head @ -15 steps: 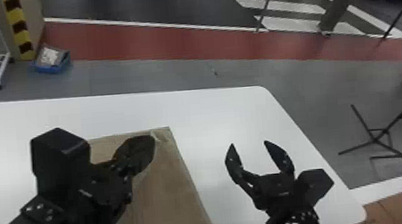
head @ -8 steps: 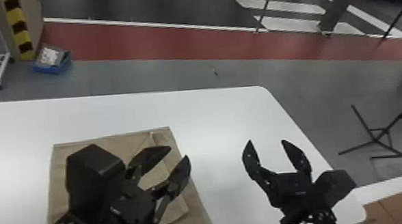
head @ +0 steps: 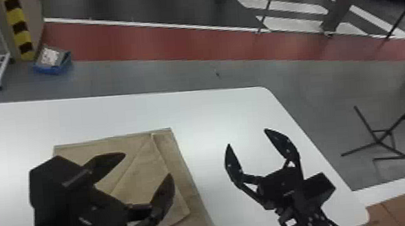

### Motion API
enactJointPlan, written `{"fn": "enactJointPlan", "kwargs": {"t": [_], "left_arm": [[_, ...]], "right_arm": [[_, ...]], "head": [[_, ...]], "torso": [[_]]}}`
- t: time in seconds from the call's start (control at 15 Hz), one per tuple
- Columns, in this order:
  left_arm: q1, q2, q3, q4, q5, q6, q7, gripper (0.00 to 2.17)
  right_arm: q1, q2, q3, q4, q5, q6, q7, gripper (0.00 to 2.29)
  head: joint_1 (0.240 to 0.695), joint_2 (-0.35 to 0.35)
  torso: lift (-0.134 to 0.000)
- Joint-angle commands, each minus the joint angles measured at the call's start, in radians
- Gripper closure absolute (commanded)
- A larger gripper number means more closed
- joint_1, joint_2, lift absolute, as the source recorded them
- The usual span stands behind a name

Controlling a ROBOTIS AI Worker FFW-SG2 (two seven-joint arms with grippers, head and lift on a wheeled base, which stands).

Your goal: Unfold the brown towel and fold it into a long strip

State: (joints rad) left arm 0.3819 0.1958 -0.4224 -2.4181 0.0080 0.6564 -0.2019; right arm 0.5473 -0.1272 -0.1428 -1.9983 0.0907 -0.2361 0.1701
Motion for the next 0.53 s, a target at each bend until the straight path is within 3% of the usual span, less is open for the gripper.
{"fn": "enactJointPlan", "kwargs": {"t": [0.0,0.13,0.33,0.47], "left_arm": [[0.038,0.004,0.05,-0.003,0.009,-0.031,0.001,0.07],[0.066,0.004,0.1,-0.004,0.029,-0.043,-0.001,0.07],[0.114,0.002,0.18,0.001,0.076,-0.089,-0.001,0.06],[0.129,0.001,0.226,0.001,0.096,-0.093,-0.005,0.06]], "right_arm": [[-0.007,-0.025,0.04,-0.007,0.193,-0.032,0.014,0.06],[-0.013,-0.051,0.069,-0.011,0.337,-0.062,0.117,0.07],[-0.015,-0.098,0.086,-0.037,0.567,-0.038,0.241,0.09],[-0.012,-0.138,0.092,-0.059,0.62,-0.038,0.318,0.12]], "head": [[0.695,-0.35],[0.695,-0.321],[0.695,-0.192],[0.695,-0.156]], "torso": [[-0.125],[-0.125],[-0.125],[-0.125]]}}
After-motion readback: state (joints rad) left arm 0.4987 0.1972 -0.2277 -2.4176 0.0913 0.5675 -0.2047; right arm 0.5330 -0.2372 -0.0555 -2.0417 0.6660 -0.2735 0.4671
